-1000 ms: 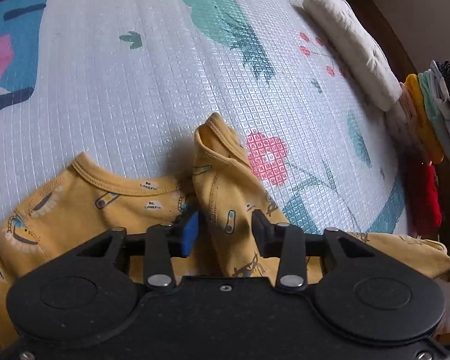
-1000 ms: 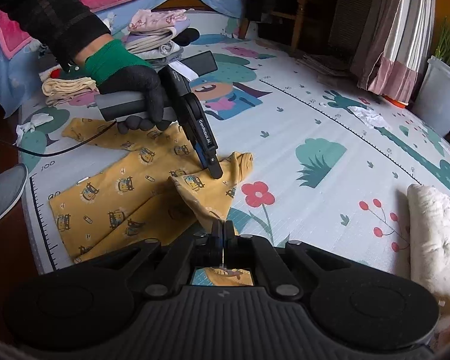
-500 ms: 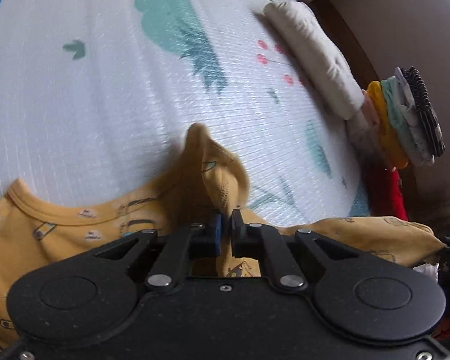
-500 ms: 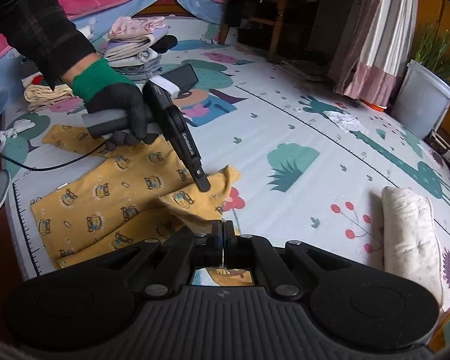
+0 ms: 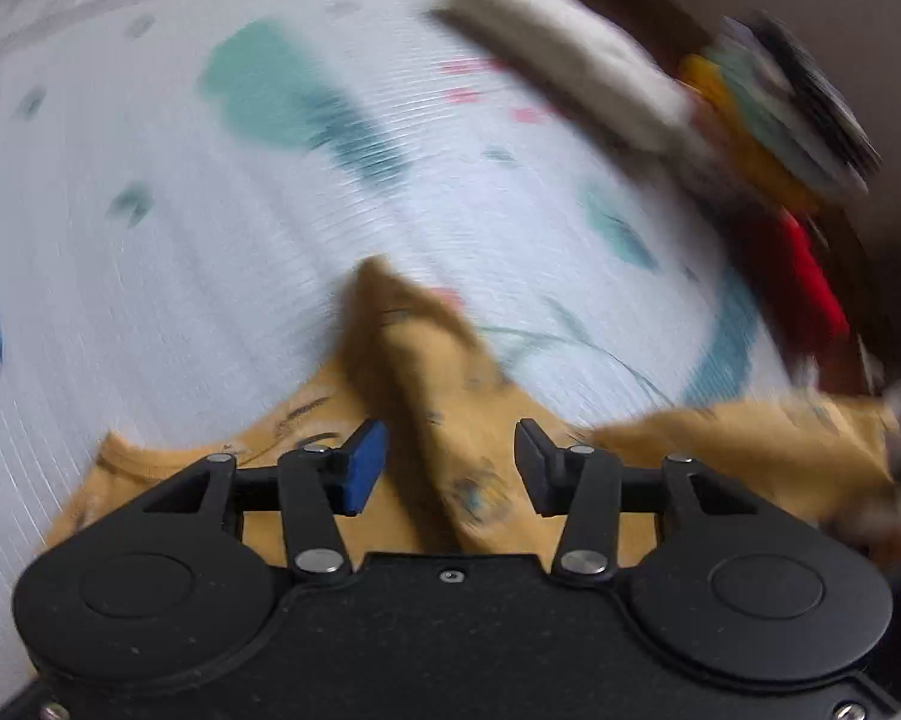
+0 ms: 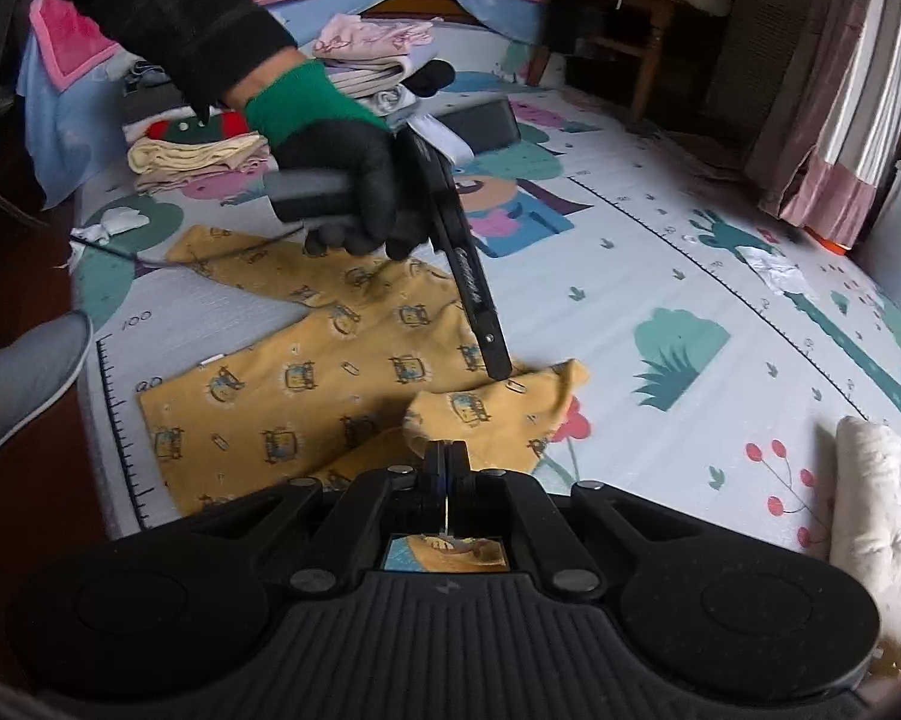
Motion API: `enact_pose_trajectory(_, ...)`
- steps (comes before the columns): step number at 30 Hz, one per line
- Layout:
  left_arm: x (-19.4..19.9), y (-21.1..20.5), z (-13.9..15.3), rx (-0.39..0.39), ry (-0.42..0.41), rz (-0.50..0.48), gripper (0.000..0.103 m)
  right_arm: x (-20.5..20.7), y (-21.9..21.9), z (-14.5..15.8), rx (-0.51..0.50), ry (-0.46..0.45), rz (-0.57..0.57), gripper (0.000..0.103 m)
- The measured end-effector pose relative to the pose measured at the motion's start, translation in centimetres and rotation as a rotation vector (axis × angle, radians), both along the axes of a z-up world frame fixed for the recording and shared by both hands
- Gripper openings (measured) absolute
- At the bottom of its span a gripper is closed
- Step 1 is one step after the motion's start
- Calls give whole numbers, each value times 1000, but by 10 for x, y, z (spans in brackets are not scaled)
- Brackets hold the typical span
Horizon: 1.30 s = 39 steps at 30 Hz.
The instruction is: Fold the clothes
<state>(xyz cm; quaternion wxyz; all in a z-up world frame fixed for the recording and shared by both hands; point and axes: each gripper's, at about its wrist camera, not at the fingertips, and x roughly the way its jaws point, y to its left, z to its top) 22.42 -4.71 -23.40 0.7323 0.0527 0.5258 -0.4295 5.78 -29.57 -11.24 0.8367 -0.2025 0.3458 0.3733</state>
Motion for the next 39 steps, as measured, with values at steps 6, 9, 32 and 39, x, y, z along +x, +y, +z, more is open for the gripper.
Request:
enact_pose_trajectory(6, -88, -21, 13, 79, -360, -480, 55, 6, 5, 8, 15, 22, -17, 3)
enact_pose_trajectory(9, -127, -30, -5, 177, -627, -642, 55, 8, 13, 8, 20, 13, 0, 3)
enact_pose_trajectory(32, -45, -6, 8, 311, -397, -513, 50, -6, 88, -35, 57, 246, 135, 3)
enact_pose_trajectory(39, -31, -23, 19, 226, -356, -454, 54, -26, 77, -83, 95, 565, 94, 18)
